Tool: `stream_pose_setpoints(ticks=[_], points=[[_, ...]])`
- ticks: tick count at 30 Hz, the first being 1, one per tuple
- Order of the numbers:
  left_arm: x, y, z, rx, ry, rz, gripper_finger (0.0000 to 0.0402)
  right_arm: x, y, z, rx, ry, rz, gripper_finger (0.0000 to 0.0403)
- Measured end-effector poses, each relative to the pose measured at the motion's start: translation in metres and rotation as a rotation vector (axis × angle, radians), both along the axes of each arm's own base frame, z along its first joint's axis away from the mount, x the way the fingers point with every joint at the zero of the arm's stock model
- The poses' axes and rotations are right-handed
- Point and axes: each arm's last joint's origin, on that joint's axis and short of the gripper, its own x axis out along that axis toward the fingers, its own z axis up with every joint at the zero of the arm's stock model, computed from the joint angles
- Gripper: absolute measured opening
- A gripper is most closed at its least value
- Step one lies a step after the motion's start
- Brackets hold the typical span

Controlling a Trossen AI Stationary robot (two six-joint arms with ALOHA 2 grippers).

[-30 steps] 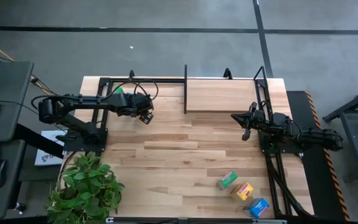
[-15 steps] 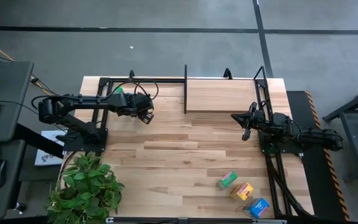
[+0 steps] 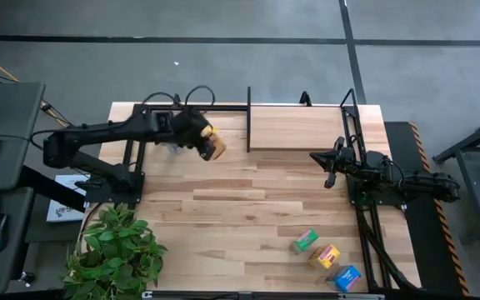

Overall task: Stack cereal on shelf
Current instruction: Put the top yellow cereal box on the shelf

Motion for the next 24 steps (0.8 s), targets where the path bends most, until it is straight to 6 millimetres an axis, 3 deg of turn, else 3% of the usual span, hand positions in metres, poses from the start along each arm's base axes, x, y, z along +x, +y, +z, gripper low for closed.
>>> stream_pose_setpoints(ticks=[6, 10, 16, 24], points=[[0.027, -0.015, 0.079, 0.186, -0.259, -0.144, 0.0134, 0.0, 0.0, 0.0, 0.0, 0.0, 0.0, 0.0], [0.058, -0.007, 0.105, 0.288, -0.258, -0.146, 0.0134, 0.0, 0.0, 0.0, 0.0, 0.0, 0.0, 0.0], [0.118, 0.022, 0.108, 0.323, -0.193, -0.148, 0.0133, 0.0, 0.0, 0.0, 0.0, 0.0, 0.0, 0.0], [0.176, 0.073, 0.069, 0.319, -0.154, -0.068, 0.0133, 0.0, 0.0, 0.0, 0.0, 0.0, 0.0, 0.0]])
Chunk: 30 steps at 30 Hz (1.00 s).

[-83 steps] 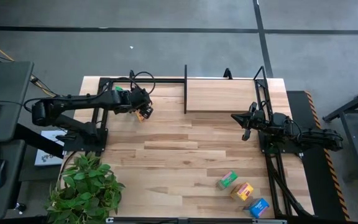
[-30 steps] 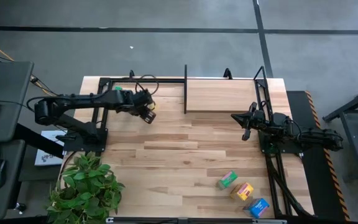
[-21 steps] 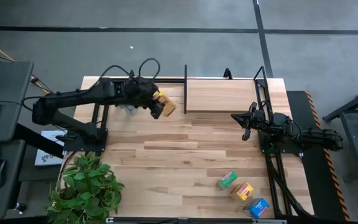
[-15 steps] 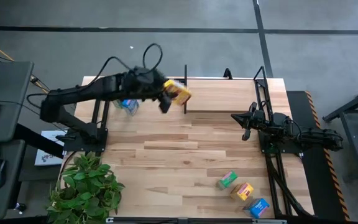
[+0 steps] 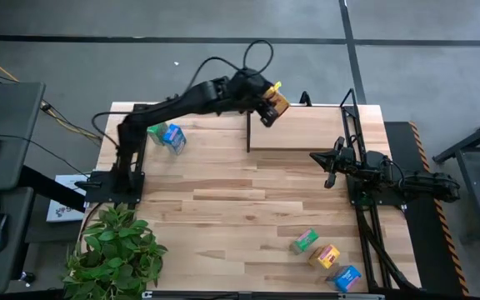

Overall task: Stack cereal on shelf
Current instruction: Put the top yellow cereal box on the shelf

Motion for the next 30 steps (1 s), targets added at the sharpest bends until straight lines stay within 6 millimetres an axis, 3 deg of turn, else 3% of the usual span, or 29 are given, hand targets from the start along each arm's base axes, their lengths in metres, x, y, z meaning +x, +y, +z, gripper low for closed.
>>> stream_pose_setpoints(ticks=[7, 15, 30], points=[[0.029, 0.036, -0.057, -0.085, 0.012, 0.071, 0.014, 0.0, 0.0, 0.0, 0.0, 0.0, 0.0, 0.0], [0.044, 0.052, -0.106, -0.149, 0.086, 0.089, 0.0146, 0.0, 0.0, 0.0, 0.0, 0.0, 0.0, 0.0], [0.038, 0.047, -0.124, -0.257, 0.21, 0.155, 0.0147, 0.0, 0.0, 0.0, 0.0, 0.0, 0.0, 0.0]])
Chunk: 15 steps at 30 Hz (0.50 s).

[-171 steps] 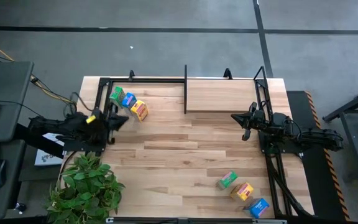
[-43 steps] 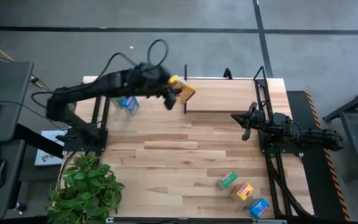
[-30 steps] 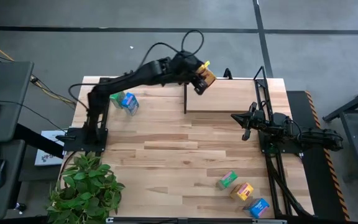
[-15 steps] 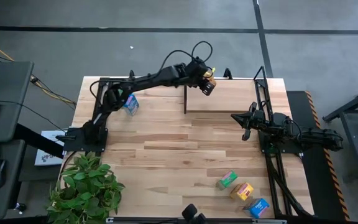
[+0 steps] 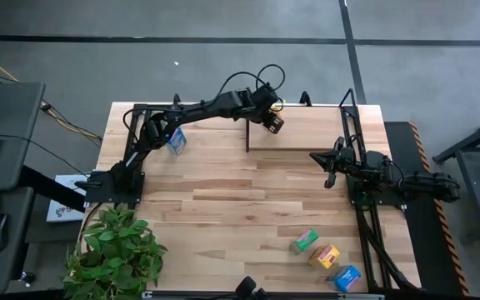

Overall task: Stack cereal on shelf
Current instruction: Put the top yellow cereal box on the shelf

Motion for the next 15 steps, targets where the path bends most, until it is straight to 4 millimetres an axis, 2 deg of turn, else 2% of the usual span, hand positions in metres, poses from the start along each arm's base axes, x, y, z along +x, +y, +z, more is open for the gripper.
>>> stream_pose_setpoints(ticks=[6, 15], points=[[-0.0038, 0.002, -0.0021, -0.011, 0.029, 0.038, 0.0147, 0.0, 0.0, 0.0001, 0.0, 0.0, 0.0, 0.0], [-0.0057, 0.0022, -0.0033, 0.014, 0.073, -0.006, 0.0147, 0.0, 0.0, 0.0, 0.0, 0.0, 0.0, 0.0]])
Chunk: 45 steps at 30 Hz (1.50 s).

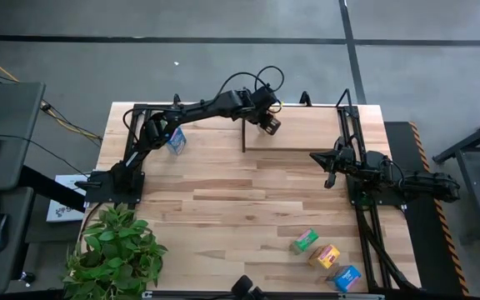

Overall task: Stack cereal on shelf
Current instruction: Put the top yellow cereal box on the shelf

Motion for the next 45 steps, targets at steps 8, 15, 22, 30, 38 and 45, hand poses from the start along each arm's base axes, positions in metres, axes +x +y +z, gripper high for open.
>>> stream_pose_setpoints(ticks=[8, 15, 22, 30, 38, 45], points=[[-0.012, 0.008, -0.004, -0.026, 0.086, 0.038, 0.0147, 0.0, 0.0, 0.0, 0.0, 0.0, 0.0, 0.0], [-0.018, 0.008, -0.007, 0.023, 0.18, 0.079, 0.0147, 0.0, 0.0, 0.0, 0.0, 0.0, 0.0, 0.0], [-0.022, 0.01, -0.008, 0.02, 0.213, 0.09, 0.0147, 0.0, 0.0, 0.0, 0.0, 0.0, 0.0, 0.0], [-0.022, 0.01, -0.008, 0.041, 0.229, 0.07, 0.0147, 0.0, 0.0, 0.0, 0.0, 0.0, 0.0, 0.0], [-0.022, 0.011, -0.007, 0.06, 0.242, 0.036, 0.0147, 0.0, 0.0, 0.0, 0.0, 0.0, 0.0, 0.0], [-0.025, 0.009, -0.002, 0.072, 0.249, 0.008, 0.0185, 0.0, 0.0, 0.0, 0.0, 0.0, 0.0, 0.0]])
